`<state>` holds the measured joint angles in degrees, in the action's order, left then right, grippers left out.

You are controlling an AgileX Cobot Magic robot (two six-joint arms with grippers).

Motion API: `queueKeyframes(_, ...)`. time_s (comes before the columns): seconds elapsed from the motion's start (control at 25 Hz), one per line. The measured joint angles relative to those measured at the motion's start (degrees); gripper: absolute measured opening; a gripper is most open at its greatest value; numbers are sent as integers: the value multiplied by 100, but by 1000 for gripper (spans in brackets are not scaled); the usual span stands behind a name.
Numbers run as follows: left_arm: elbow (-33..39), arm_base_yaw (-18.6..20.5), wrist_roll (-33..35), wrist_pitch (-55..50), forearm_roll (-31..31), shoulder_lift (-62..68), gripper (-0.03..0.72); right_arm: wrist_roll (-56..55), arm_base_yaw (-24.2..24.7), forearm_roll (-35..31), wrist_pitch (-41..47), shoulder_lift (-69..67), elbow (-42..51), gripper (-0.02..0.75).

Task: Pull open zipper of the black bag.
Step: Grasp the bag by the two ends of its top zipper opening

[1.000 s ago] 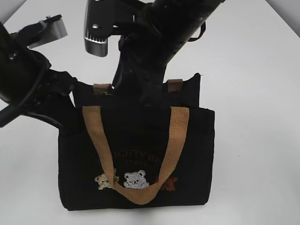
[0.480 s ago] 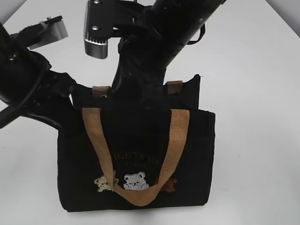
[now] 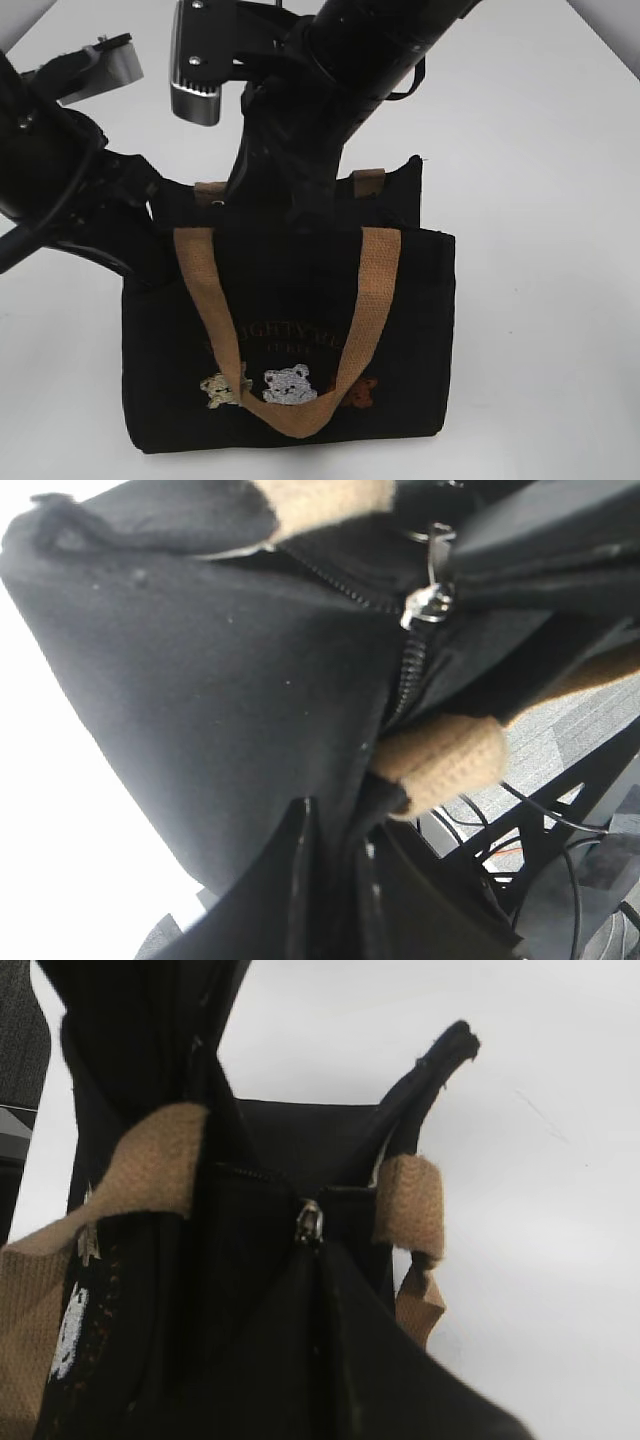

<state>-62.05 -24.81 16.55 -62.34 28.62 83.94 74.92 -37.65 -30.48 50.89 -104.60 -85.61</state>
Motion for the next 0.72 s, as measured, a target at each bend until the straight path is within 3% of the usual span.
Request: queueKeyframes(0.72,0,0,0,0,11,0,36,-180,155,424,193,415,5,5)
